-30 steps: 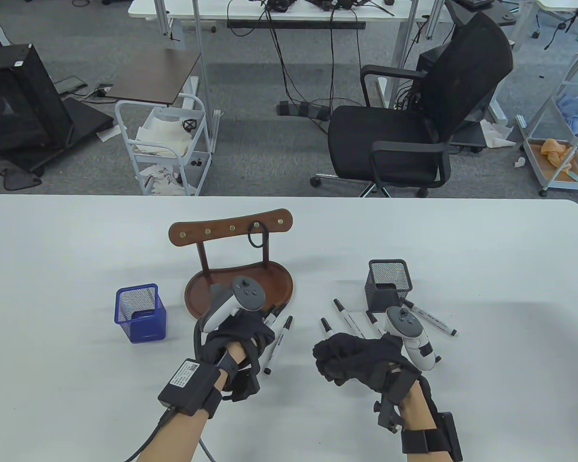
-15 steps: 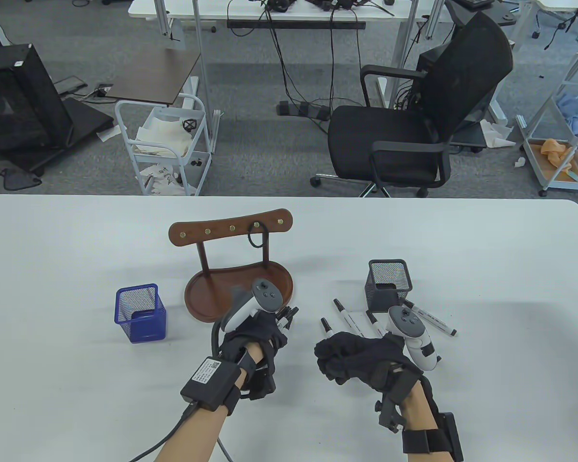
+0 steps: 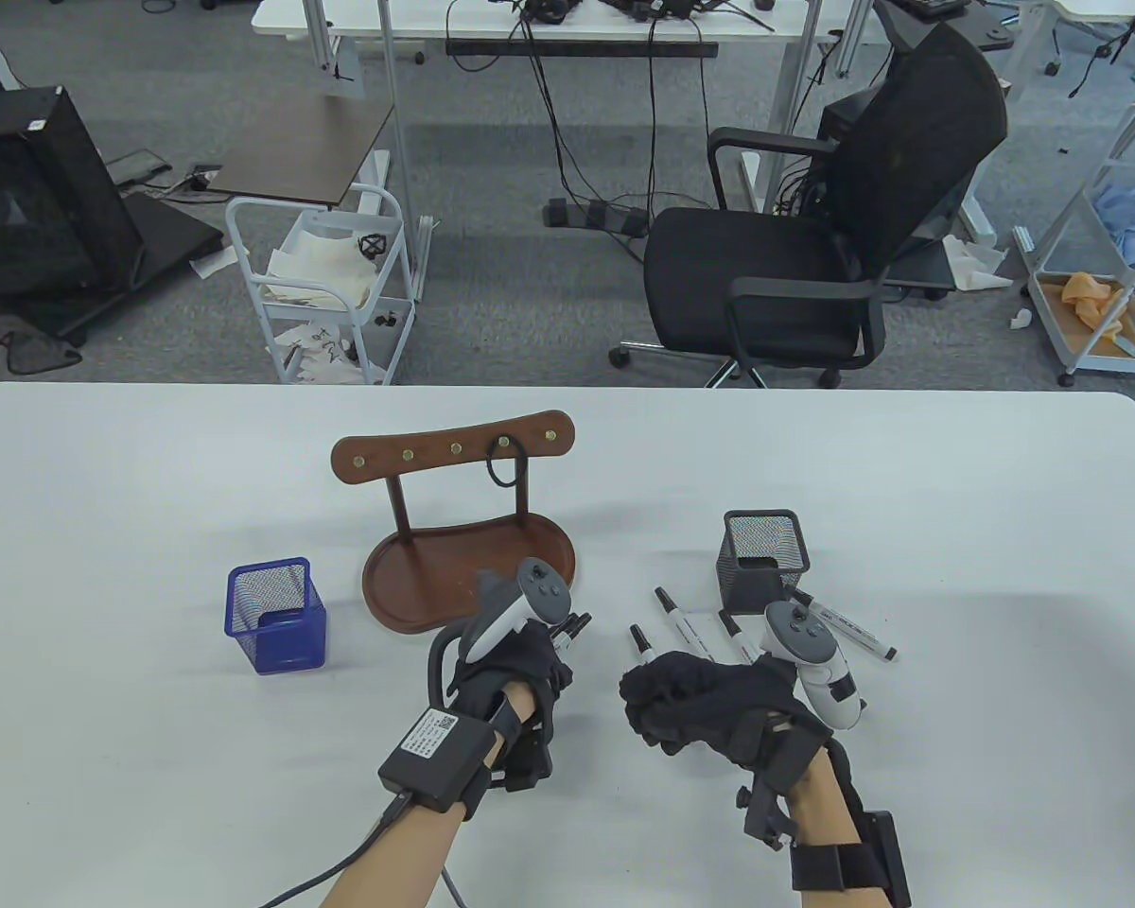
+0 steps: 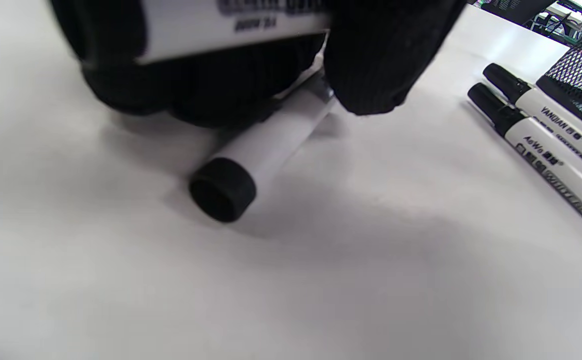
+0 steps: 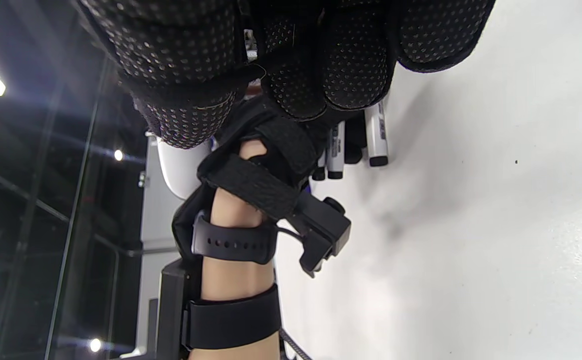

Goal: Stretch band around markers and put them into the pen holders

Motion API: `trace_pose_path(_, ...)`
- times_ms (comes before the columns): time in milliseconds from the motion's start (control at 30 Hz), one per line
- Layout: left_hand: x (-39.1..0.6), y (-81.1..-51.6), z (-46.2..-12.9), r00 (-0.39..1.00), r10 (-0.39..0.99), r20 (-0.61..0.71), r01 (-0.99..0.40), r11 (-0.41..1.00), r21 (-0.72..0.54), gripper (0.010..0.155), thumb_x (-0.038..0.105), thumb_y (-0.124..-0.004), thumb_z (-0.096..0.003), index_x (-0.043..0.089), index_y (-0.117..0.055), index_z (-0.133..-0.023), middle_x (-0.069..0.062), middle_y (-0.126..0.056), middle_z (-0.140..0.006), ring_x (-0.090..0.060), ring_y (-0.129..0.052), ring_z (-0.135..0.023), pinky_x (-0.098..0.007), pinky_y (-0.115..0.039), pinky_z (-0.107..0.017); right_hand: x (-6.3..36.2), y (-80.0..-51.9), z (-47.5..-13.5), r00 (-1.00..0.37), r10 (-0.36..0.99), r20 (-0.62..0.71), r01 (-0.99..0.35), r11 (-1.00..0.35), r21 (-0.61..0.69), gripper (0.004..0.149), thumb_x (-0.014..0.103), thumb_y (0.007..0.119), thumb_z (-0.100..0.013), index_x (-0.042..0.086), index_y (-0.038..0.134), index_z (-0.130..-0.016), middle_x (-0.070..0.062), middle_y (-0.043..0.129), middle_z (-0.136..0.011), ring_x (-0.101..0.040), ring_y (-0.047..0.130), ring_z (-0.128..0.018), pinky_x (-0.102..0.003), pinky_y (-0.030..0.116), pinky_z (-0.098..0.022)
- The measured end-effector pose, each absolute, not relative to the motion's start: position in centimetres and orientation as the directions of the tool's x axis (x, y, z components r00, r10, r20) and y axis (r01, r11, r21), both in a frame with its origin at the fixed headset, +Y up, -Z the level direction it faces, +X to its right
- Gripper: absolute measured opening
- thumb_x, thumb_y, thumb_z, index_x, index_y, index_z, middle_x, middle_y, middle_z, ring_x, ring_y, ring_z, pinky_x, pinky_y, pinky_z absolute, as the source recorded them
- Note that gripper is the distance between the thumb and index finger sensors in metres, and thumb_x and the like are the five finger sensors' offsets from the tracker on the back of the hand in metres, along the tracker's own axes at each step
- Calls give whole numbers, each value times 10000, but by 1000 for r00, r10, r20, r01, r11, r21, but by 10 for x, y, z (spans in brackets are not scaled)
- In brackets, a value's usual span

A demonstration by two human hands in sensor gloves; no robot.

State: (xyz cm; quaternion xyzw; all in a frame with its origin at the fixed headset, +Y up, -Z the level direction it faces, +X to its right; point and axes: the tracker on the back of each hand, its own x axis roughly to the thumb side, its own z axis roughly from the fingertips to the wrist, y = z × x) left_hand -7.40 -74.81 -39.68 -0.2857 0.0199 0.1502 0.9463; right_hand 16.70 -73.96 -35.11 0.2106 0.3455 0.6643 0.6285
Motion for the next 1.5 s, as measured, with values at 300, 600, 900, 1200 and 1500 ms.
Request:
trace_pose_path(300, -66, -751, -393, 971, 216, -101, -238, 840, -488, 563, 347, -856, -559, 42, -666, -993, -150, -808, -819, -274, -929, -607, -502, -837, -482, 168, -740, -351, -127, 979, -161, -692, 29, 721, 482, 292, 950, -484, 247, 793, -937, -118, 907, -901, -404, 848, -781, -587, 701, -601)
trace_pose_path(600, -67, -751, -386, 982, 188, -1, -162, 842, -515, 527, 362, -812, -576, 49, -648, -967, -152, -784, -834, -279, -905, -632, -518, -812, -513, 168, -741, -351, -135, 977, -165, -696, 26, 718, 482, 292, 950, -484, 248, 791, -937, -122, 907, -902, -407, 847, -780, -587, 699, -602)
trace_pose_path(900, -85, -736, -380, 963, 262, 65, -166, 765, -623, 528, 343, -774, -591, 62, -581, -994, -145, -758, -969, -367, -916, -794, -555, -814, -602, 167, -741, -352, -147, 975, -165, -704, 14, 711, 489, 290, 951, -485, 252, 783, -942, -121, 902, -907, -411, 836, -790, -591, 691, -606)
trace_pose_path(1200, -89, -716, -376, 930, 292, 221, -85, 758, -646, 505, 329, -790, -585, 99, -590, -988, -181, -787, -1026, -440, -895, -903, -581, -806, -643, 168, -741, -353, -190, 972, -139, -725, -43, 687, 511, 292, 963, -477, 269, 767, -948, -108, 878, -928, -419, 803, -819, -598, 669, -625)
trace_pose_path(1500, -75, -698, -369, 899, 266, 347, 34, 749, -662, 492, 341, -785, -588, 138, -577, -985, -114, -887, -925, -356, -988, -818, -565, -837, -618, 165, -740, -352, -256, 962, -99, -755, -135, 642, 579, 301, 971, -471, 317, 698, -981, -88, 788, -1009, -436, 735, -872, -604, 633, -655)
